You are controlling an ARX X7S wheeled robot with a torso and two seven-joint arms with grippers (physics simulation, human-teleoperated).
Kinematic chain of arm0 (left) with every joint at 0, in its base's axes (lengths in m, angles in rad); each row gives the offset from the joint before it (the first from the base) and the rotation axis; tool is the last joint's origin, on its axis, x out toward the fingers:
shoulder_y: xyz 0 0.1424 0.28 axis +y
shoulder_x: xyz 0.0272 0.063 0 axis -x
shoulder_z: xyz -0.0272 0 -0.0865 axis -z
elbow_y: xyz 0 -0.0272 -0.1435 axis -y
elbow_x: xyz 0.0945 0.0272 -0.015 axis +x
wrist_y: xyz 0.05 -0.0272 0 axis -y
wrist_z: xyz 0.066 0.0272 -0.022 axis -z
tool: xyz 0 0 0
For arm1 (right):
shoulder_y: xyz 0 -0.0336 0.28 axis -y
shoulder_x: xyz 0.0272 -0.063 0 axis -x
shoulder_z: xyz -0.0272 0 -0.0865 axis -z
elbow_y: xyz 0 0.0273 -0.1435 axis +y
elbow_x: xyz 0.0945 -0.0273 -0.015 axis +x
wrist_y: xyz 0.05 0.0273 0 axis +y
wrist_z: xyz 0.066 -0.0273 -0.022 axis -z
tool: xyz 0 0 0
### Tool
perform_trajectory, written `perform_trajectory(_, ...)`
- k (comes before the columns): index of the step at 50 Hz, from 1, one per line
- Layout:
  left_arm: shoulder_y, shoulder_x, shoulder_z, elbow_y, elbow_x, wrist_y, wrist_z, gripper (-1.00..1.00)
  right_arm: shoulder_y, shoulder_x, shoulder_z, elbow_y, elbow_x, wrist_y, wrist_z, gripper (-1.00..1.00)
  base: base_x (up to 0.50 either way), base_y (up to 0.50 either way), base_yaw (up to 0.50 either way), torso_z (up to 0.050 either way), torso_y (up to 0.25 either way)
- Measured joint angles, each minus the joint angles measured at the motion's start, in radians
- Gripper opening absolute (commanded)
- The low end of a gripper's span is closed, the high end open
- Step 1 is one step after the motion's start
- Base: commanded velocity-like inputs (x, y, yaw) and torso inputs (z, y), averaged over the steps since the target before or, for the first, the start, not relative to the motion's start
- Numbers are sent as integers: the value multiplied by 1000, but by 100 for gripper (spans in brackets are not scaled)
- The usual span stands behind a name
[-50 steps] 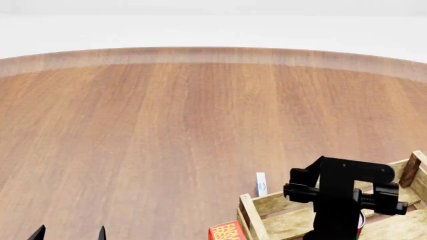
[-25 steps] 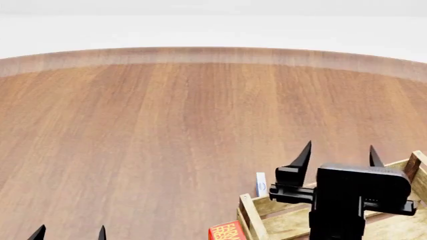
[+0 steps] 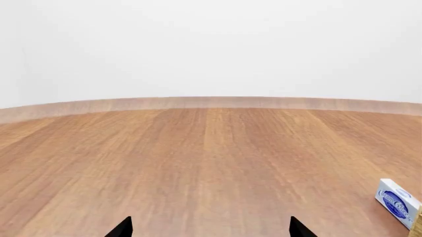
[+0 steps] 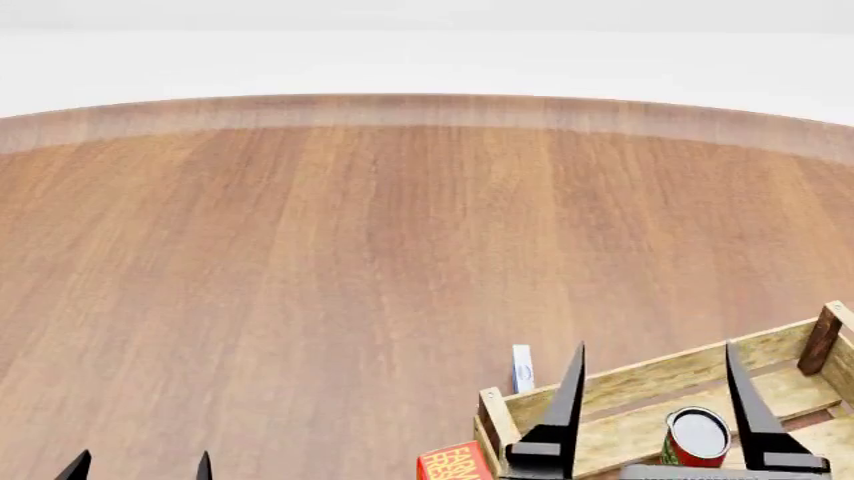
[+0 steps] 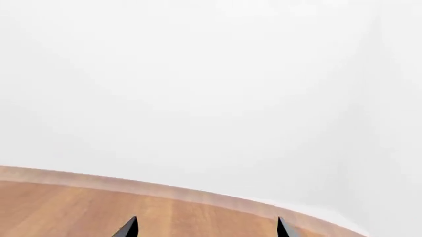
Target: Pick up the tomato sauce, and put it in the wooden tray.
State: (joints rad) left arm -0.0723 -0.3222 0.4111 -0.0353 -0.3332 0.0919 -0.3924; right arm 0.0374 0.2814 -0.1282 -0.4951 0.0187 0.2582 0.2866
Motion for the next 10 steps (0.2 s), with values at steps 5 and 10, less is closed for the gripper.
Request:
perform_trajectory(5, 0, -1, 1, 1, 0, 0, -1, 100, -64, 16, -3, -65, -5, -29, 1, 100, 0, 0, 0, 0, 0)
perform_trajectory(10, 0, -2, 2, 1, -1, 1, -2, 100, -128, 32, -8, -121, -13, -68, 2, 100, 0, 0, 0, 0, 0)
